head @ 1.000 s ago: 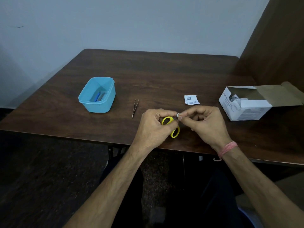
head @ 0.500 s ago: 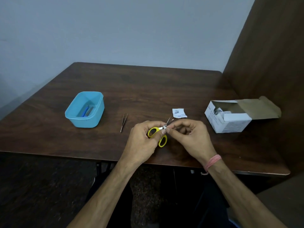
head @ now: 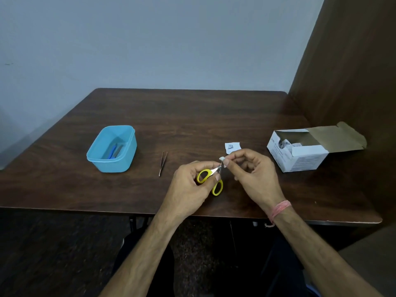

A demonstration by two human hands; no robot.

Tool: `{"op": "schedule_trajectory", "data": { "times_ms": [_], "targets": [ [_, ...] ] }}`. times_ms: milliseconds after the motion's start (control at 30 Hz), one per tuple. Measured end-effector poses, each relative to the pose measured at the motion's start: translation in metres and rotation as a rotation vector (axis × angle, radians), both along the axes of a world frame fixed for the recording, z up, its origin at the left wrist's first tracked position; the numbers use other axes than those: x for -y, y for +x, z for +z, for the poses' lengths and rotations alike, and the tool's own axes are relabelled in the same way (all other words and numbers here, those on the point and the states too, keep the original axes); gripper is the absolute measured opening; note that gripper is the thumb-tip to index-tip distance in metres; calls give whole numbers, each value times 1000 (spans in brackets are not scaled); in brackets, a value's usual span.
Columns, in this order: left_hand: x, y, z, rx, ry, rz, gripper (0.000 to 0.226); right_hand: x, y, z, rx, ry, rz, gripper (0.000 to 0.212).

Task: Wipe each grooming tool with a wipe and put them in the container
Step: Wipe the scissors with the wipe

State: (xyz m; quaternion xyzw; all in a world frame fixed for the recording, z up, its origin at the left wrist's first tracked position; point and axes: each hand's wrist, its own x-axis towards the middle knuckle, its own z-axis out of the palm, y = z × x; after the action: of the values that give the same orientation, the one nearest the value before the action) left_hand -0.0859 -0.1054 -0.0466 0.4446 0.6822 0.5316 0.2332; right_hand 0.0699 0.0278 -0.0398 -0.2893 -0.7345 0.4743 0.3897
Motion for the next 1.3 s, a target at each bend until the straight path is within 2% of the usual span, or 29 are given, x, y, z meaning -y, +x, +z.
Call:
{"op": "schedule_trajectory", "data": {
  "times_ms": [200,400,700,900,1100,1300],
  "targets": [
    [1,0,1,31,20,19,22,1,1,-1,35,-17,68,7],
    [0,1,0,56,60,-17,20,0,1,-3,-13,-57,128,7],
    [0,0,0,20,5,-74,25,-4,1,-4,-38,-29,-62,10],
    [-2,0,-4,4,18,-34,20,3,2,-1,27,6,6,3],
    [-3,1,-3,20,39,5,10,5,2,0,46,-34,99,6],
    [-2,-1,-3,-8,6,-14,16,4,2,1,23,11,-10,8]
  ]
}}
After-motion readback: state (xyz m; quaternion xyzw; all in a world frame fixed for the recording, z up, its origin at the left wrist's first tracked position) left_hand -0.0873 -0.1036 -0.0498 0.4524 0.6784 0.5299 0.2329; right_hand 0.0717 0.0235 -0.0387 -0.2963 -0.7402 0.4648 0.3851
